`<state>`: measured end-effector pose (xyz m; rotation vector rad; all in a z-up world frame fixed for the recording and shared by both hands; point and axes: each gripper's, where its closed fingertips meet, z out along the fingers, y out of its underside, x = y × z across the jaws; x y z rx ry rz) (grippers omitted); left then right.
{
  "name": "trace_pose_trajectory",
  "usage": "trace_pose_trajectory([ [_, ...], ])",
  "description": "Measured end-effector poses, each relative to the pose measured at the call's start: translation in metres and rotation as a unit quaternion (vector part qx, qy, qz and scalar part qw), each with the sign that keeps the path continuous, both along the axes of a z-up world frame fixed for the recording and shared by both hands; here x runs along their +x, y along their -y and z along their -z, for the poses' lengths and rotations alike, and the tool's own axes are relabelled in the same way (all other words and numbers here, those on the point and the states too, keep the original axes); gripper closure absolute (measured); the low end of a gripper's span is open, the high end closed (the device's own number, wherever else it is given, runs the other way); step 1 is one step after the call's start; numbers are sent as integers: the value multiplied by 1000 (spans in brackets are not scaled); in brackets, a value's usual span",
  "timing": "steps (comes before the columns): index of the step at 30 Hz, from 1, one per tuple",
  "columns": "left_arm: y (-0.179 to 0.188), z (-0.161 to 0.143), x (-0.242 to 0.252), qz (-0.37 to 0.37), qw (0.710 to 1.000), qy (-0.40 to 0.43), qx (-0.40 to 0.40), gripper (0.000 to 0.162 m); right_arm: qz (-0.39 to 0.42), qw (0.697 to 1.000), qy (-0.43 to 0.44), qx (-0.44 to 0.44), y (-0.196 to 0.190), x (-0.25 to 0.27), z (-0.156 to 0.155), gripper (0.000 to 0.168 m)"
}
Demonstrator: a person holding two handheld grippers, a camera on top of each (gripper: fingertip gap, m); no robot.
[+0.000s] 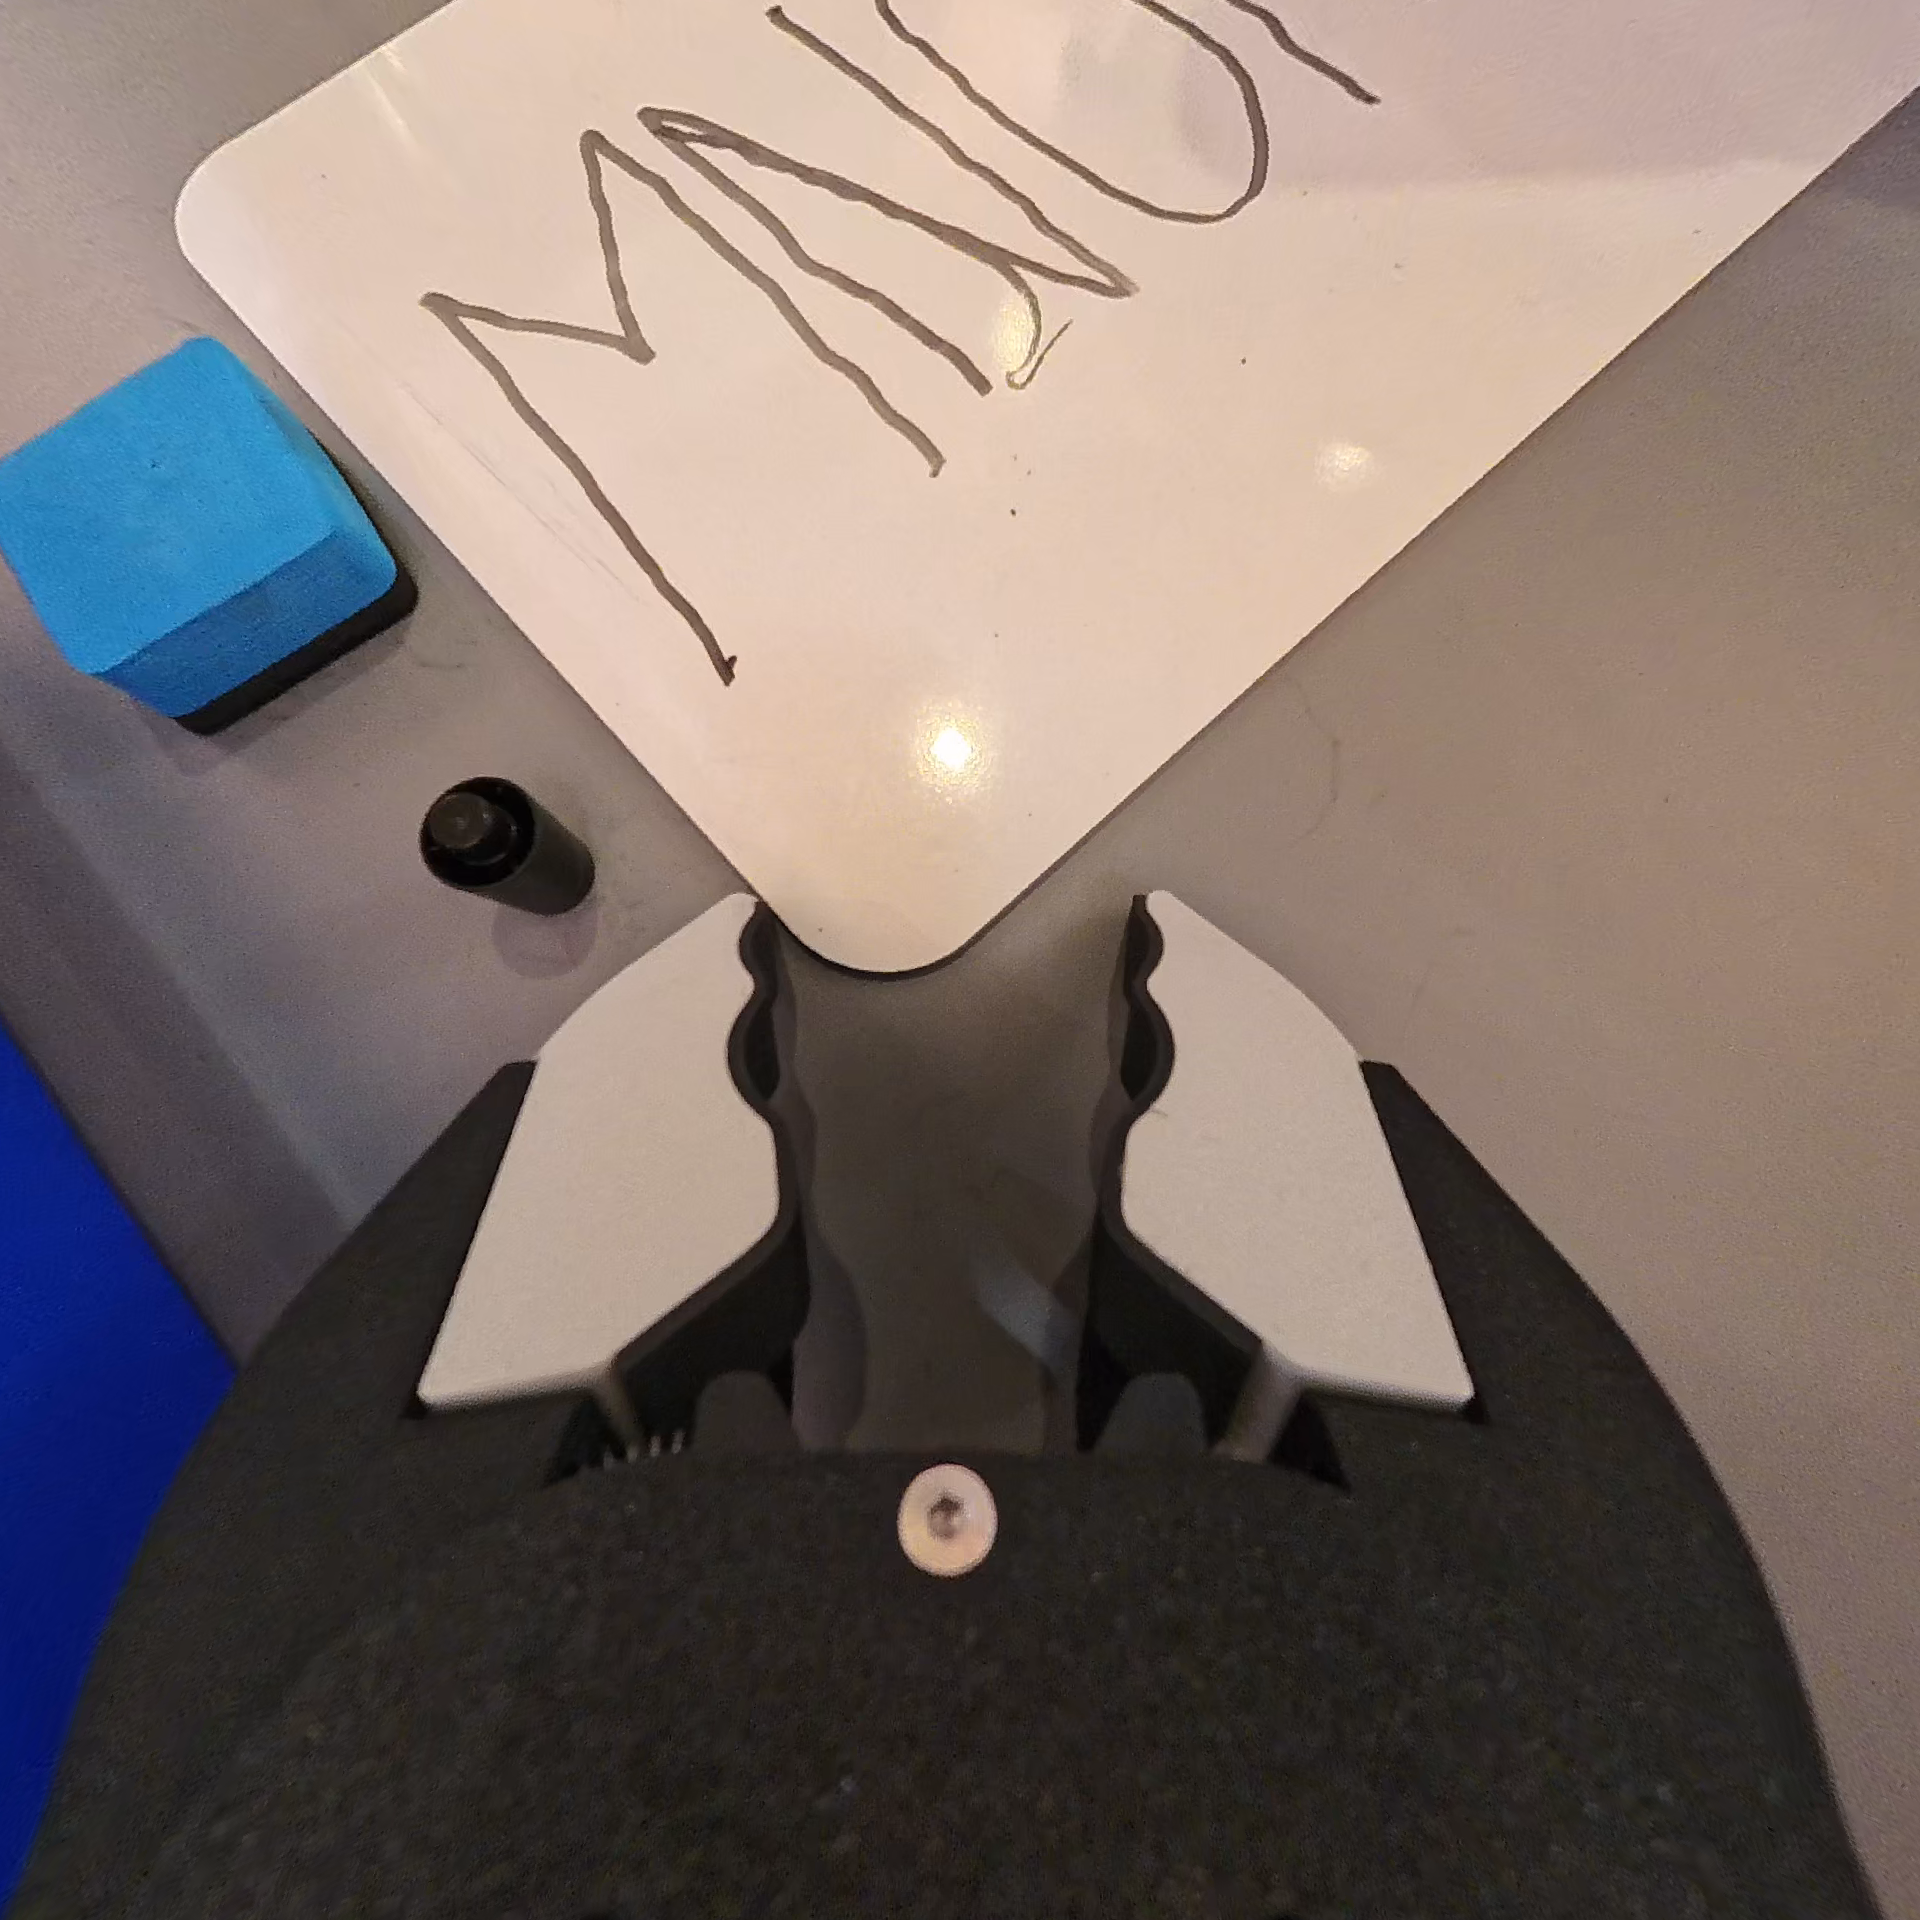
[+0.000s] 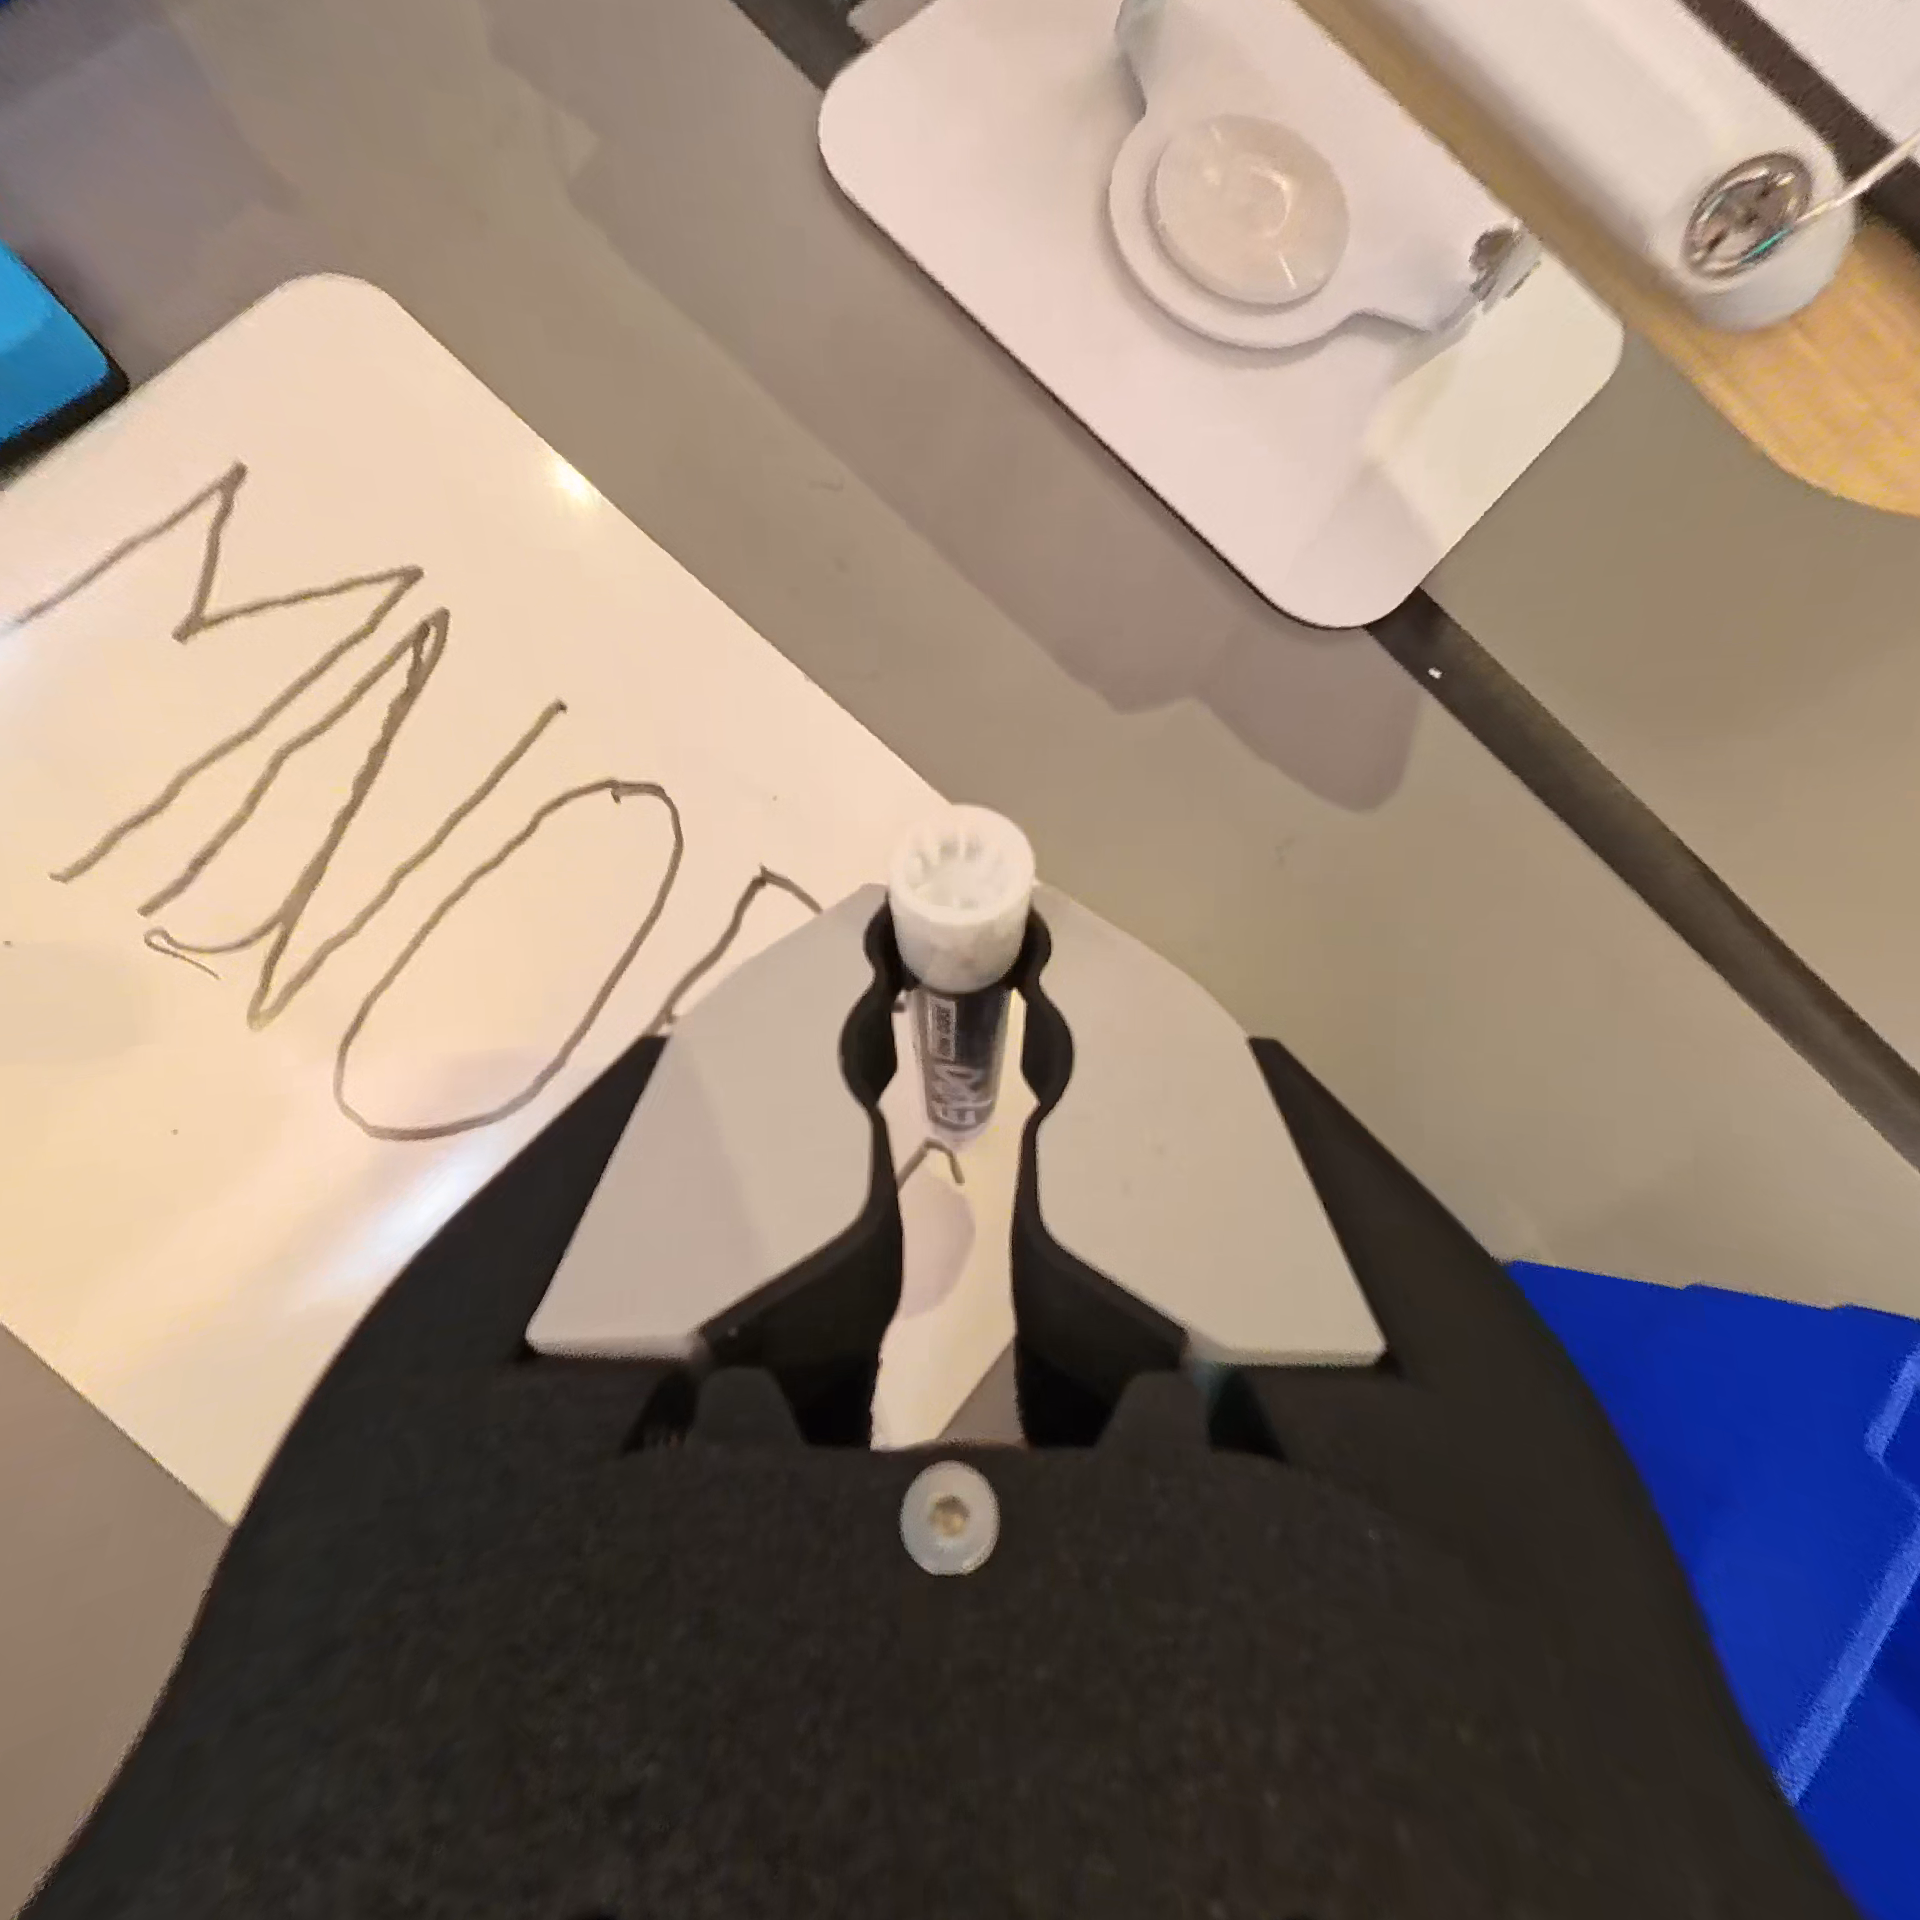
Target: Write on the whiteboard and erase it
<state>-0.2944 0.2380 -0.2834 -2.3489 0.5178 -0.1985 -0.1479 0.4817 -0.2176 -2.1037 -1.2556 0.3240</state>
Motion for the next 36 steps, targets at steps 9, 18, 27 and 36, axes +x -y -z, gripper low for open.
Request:
trace_pose_trajectory([
  [9,0,0,0,0,1000,0,1,98,13,993,-119,14,-7,-11,-31,149],
  [18,0,0,0,0,1000,0,1,98,0,990,-142,13,4,-13,-19,149],
  [27,0,0,0,1,1000,0,1,98,-7,991,-130,37,0,-14,-12,149],
  [36,-1,0,0,-1,1000,0,0,97,6,992,-116,43,-8,0,-12,148],
])
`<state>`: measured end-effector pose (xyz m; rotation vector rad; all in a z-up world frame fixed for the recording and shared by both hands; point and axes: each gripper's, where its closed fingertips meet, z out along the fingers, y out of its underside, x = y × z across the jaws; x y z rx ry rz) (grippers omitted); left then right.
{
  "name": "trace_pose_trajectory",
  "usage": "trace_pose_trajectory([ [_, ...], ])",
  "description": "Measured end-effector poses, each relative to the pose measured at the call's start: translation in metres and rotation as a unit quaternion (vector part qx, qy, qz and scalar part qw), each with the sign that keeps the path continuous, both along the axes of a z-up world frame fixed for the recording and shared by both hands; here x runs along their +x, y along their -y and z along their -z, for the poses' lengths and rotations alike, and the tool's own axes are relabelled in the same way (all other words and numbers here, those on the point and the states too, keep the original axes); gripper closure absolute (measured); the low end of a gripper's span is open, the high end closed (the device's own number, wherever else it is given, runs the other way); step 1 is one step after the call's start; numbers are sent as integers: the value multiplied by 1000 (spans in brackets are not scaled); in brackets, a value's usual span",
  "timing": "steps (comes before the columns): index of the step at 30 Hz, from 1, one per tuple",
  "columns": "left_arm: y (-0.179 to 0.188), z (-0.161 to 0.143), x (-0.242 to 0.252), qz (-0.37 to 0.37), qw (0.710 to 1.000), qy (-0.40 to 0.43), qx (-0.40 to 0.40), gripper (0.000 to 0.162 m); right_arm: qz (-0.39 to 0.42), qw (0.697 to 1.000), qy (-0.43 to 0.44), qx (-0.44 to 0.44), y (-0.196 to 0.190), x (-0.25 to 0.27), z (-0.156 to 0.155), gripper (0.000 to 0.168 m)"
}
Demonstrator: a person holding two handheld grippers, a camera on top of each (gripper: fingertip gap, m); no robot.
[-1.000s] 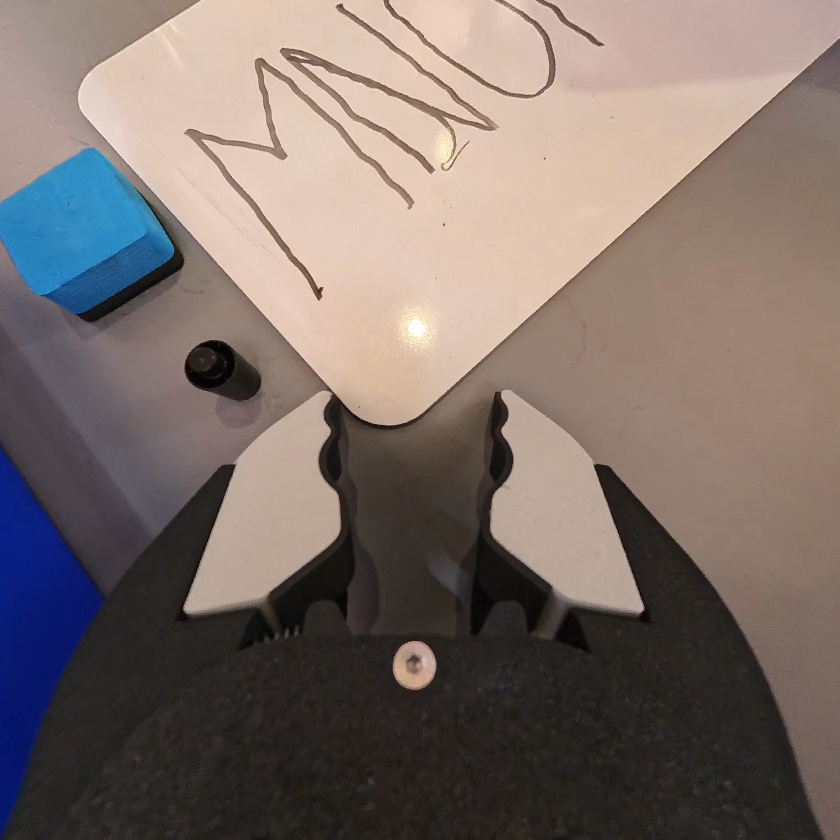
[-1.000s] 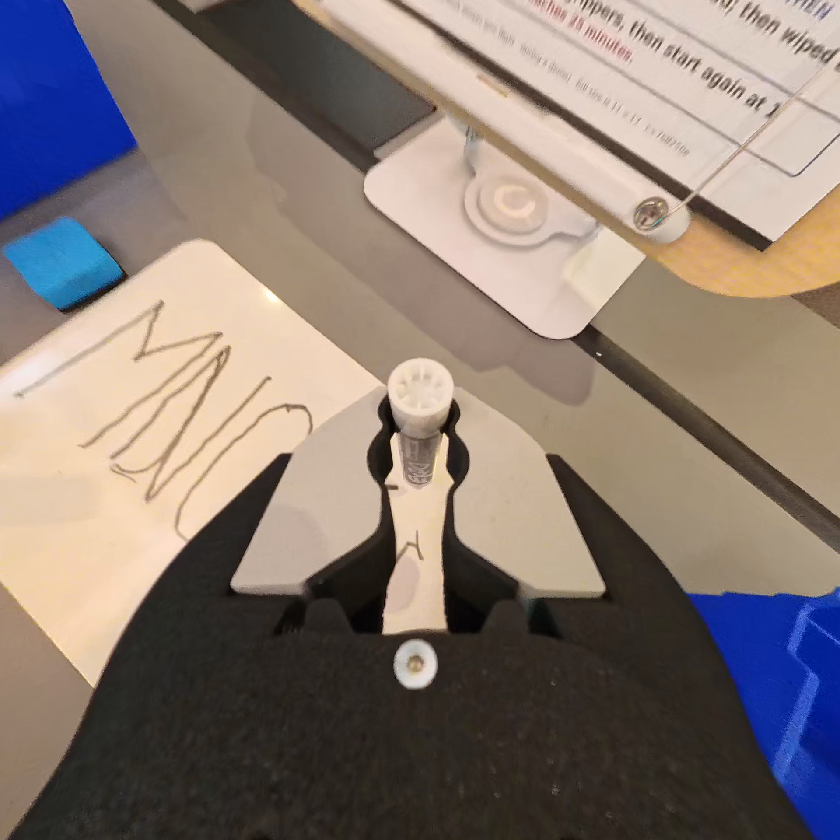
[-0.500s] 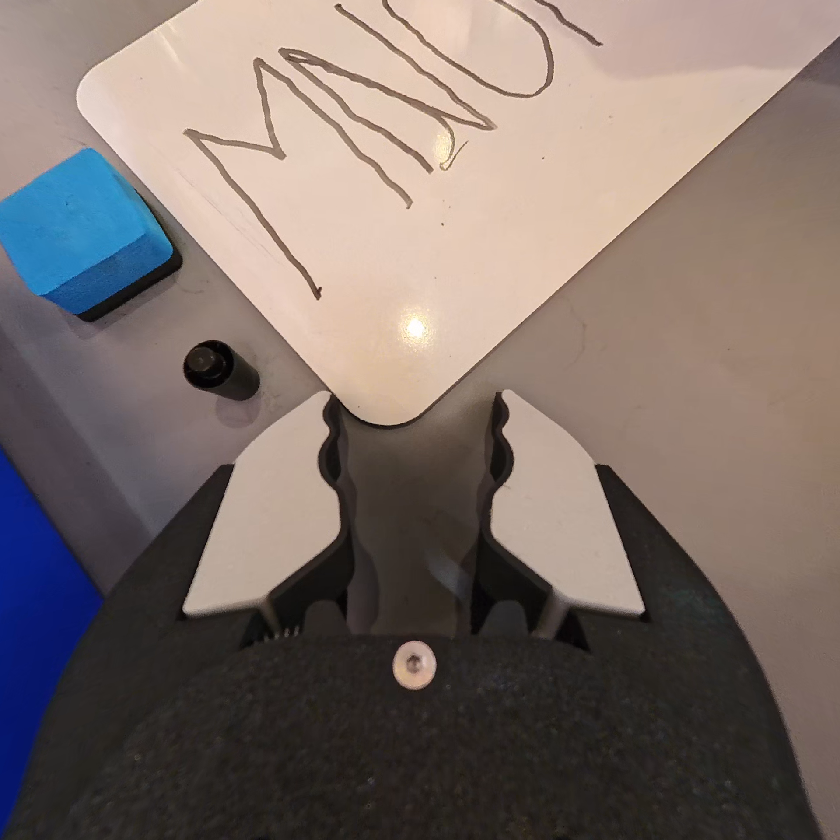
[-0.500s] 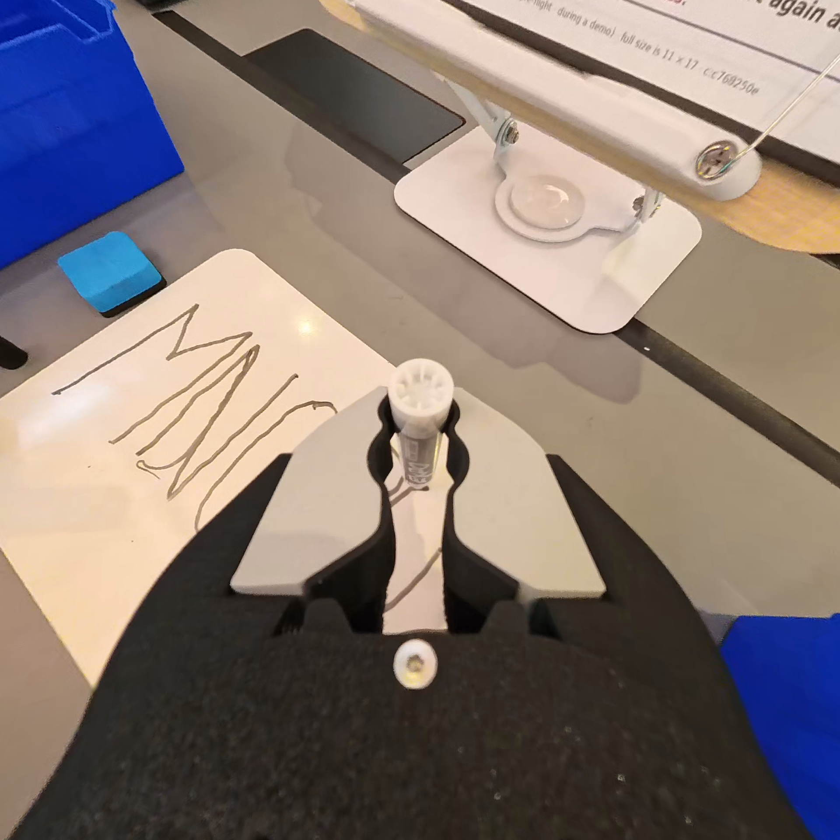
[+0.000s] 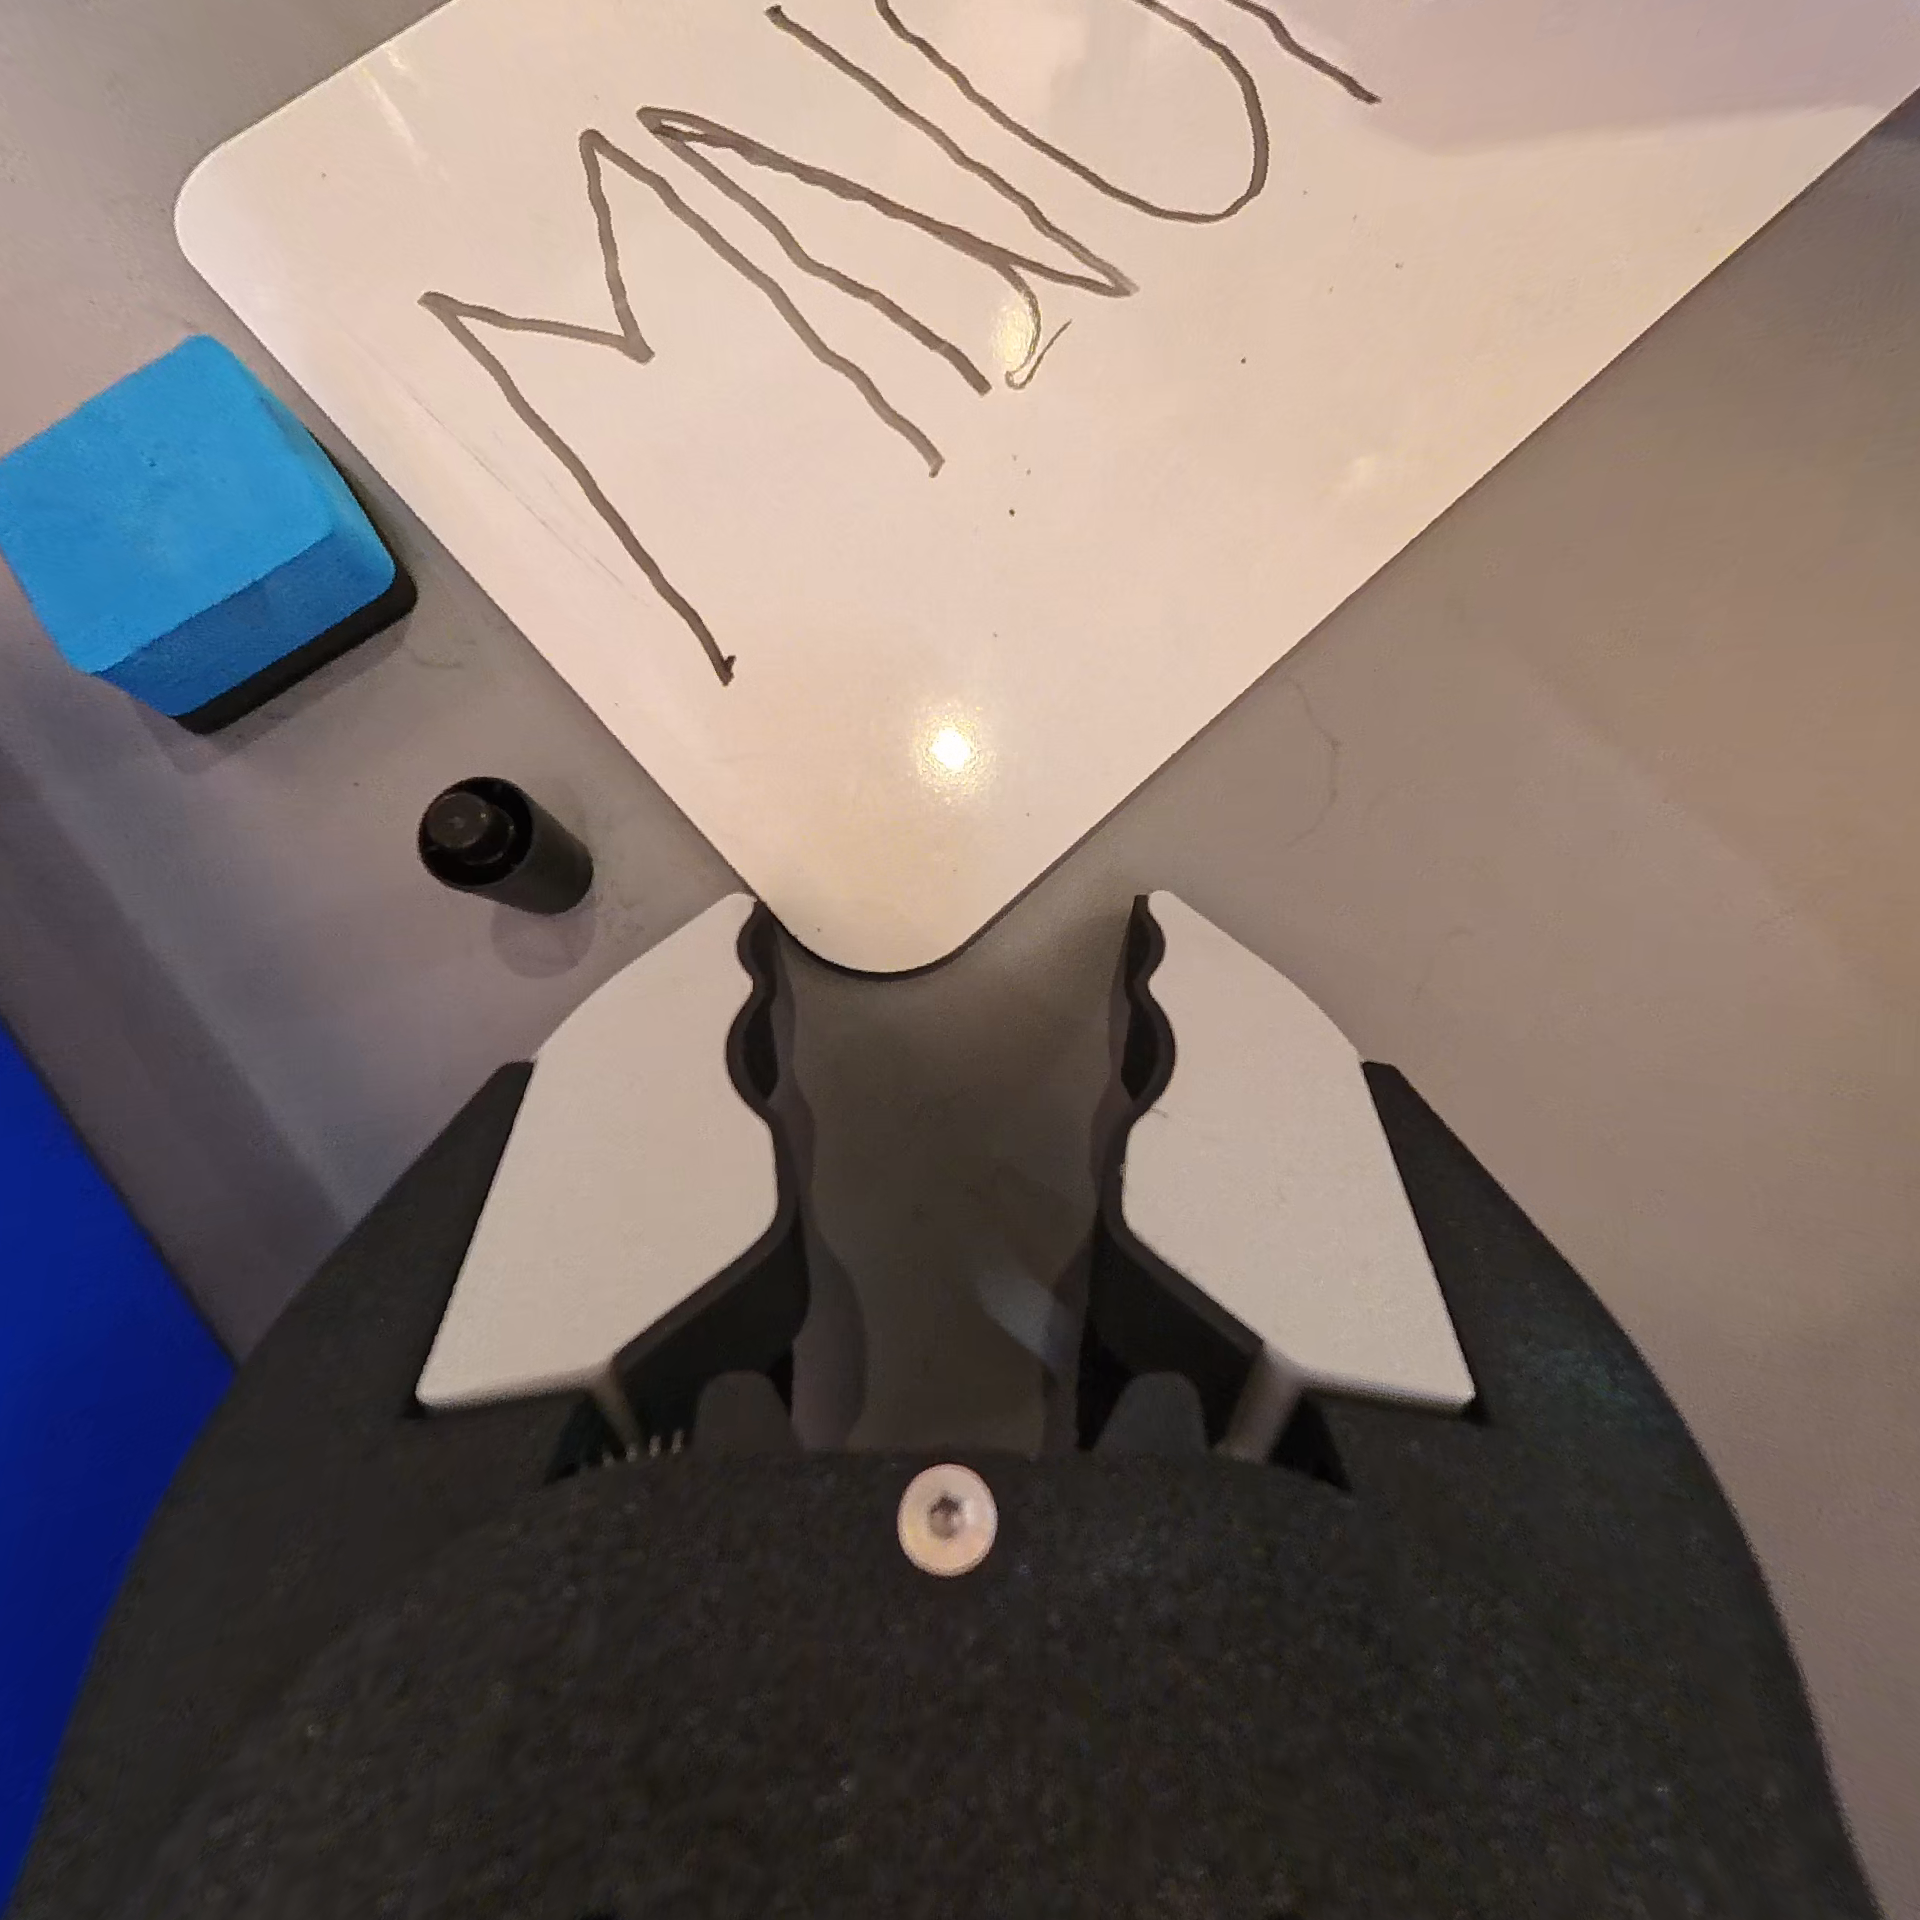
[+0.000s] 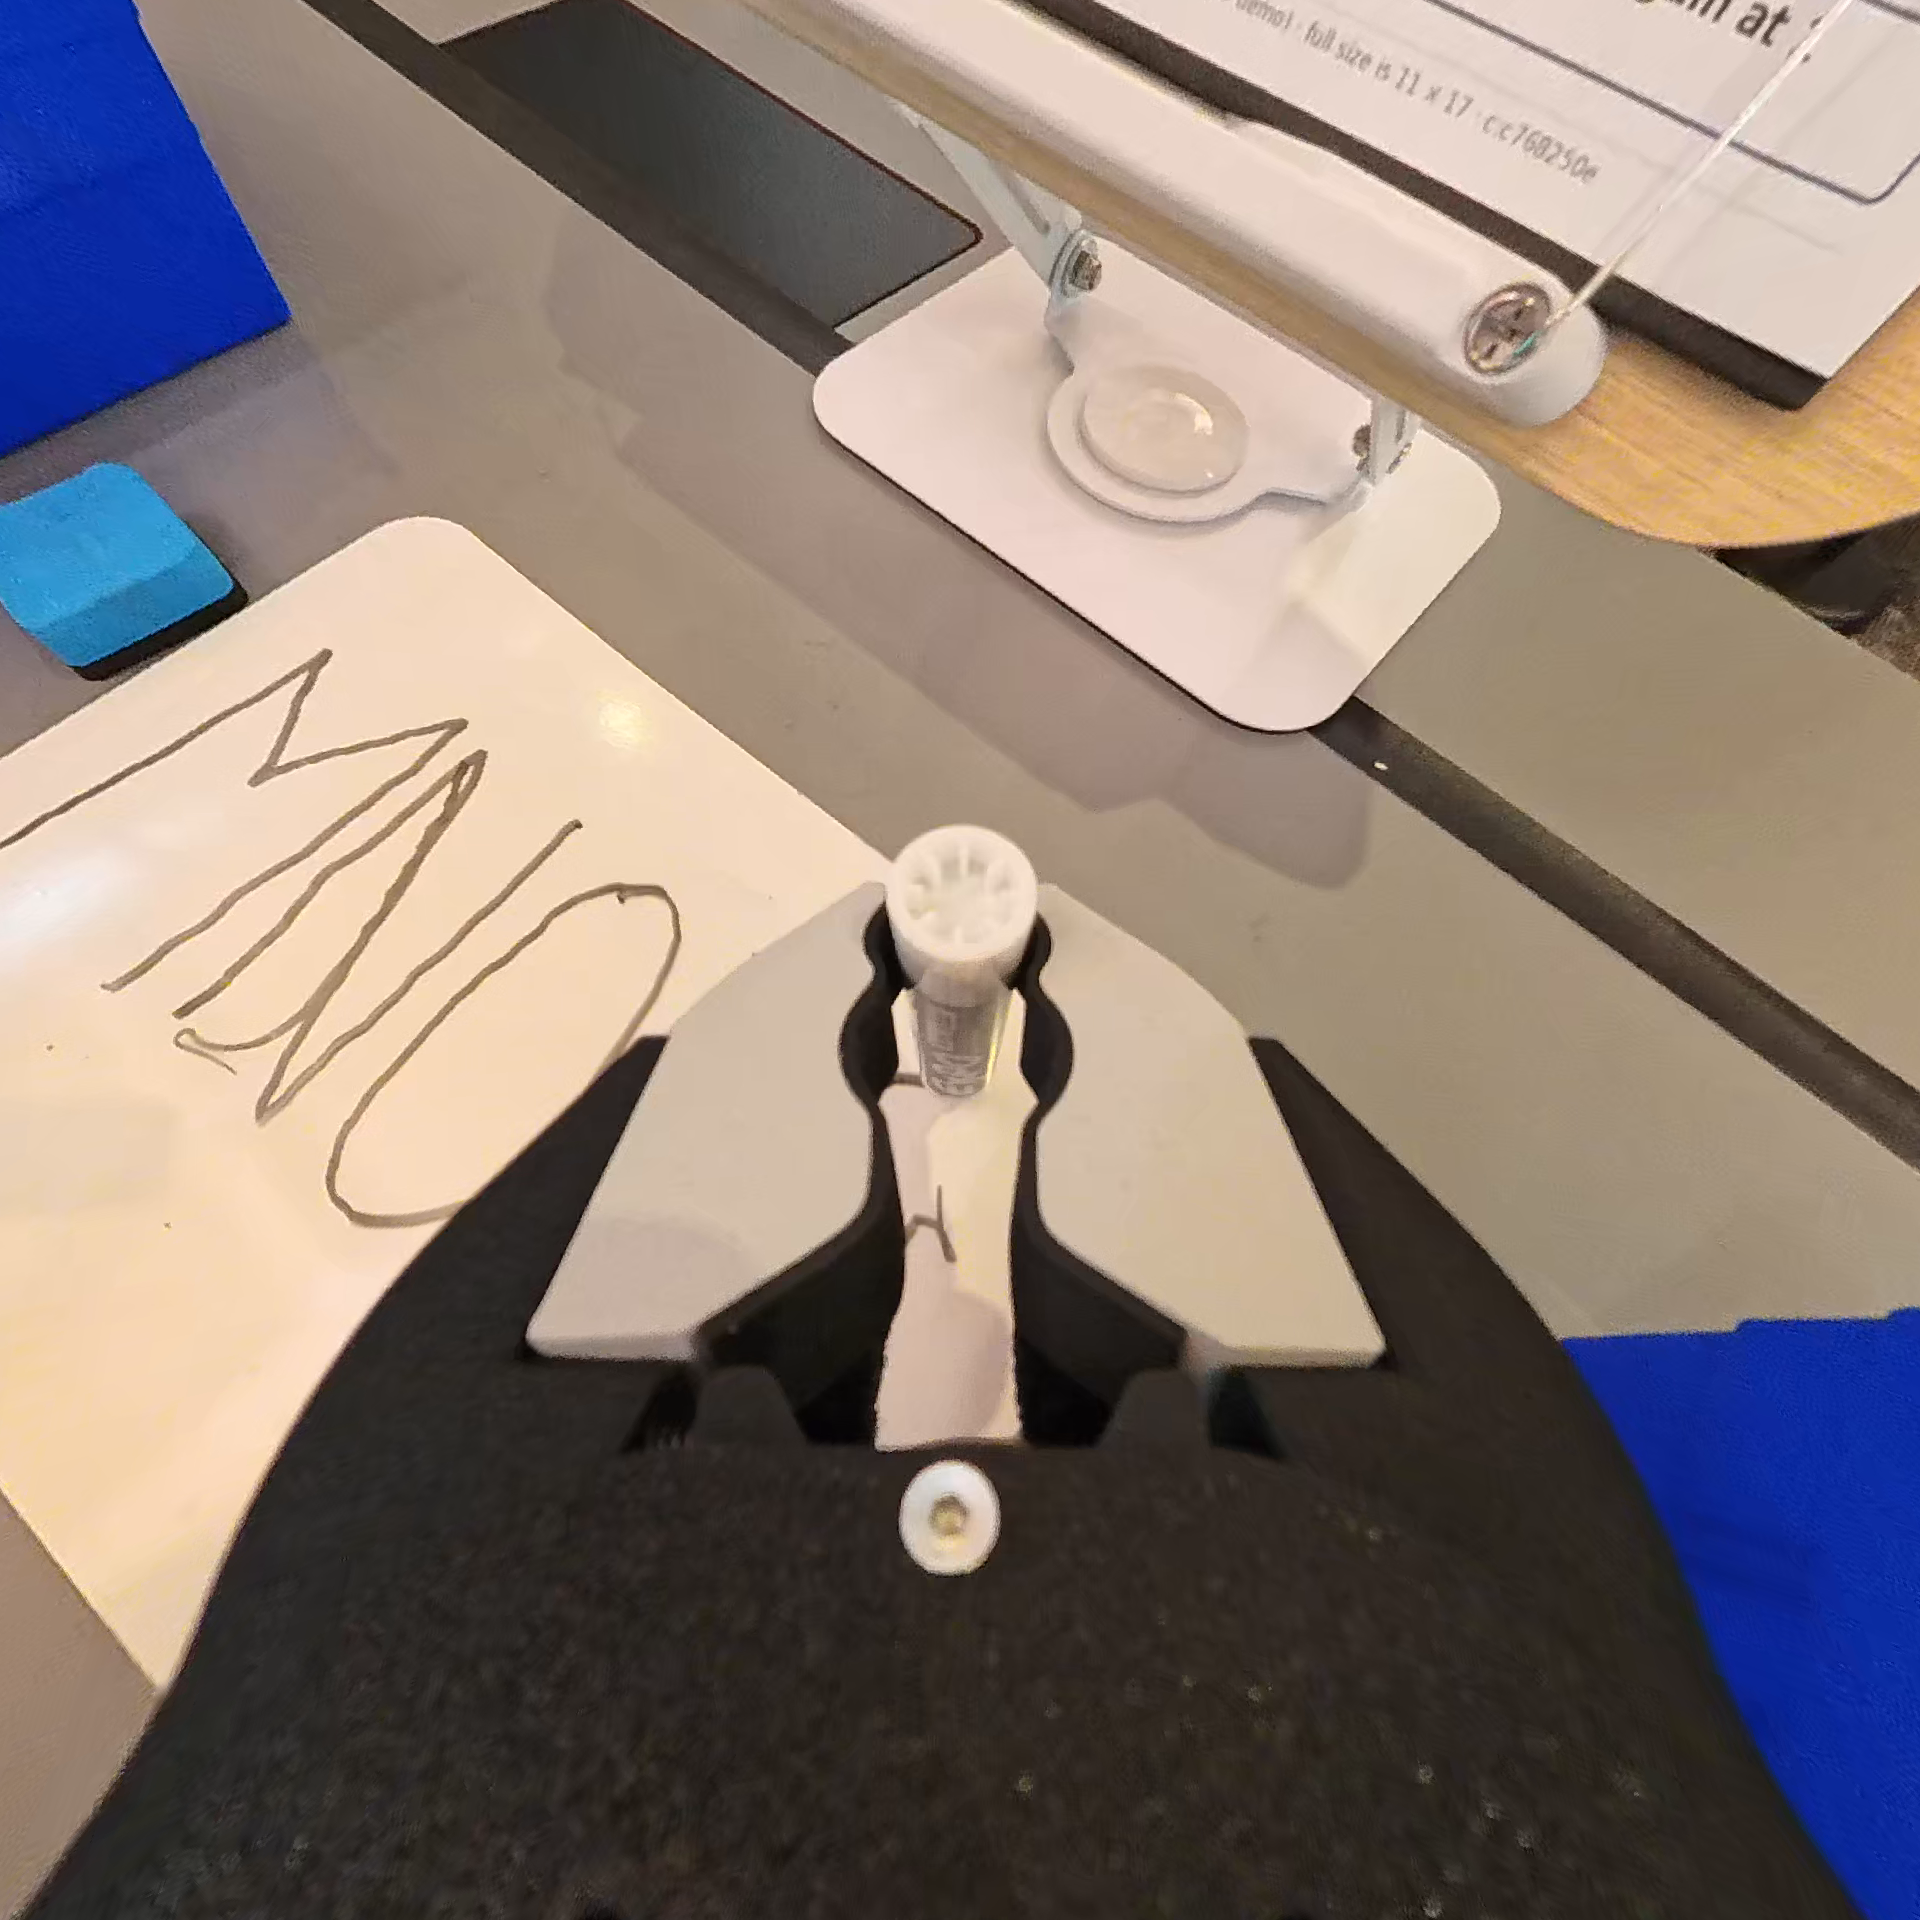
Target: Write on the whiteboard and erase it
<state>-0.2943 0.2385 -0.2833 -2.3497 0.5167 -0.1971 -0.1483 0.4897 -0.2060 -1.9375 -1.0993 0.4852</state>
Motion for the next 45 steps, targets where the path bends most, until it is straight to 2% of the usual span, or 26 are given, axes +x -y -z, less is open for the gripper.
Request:
trace_pose_trajectory([
  [19,1,0,1,1,1000,1,2,96,42,997,55,-31,25,32,4,148],
  [32,1,0,1,1,1000,0,1,96,57,996,44,-44,41,41,4,148],
  [38,2,0,1,1,1000,0,0,96,37,999,4,-36,66,39,-21,148],
  [41,2,0,1,2,1000,0,0,96,35,999,3,-41,86,39,-14,148],
  [45,2,0,1,2,1000,-1,0,96,39,998,18,-37,86,38,-4,148],
])
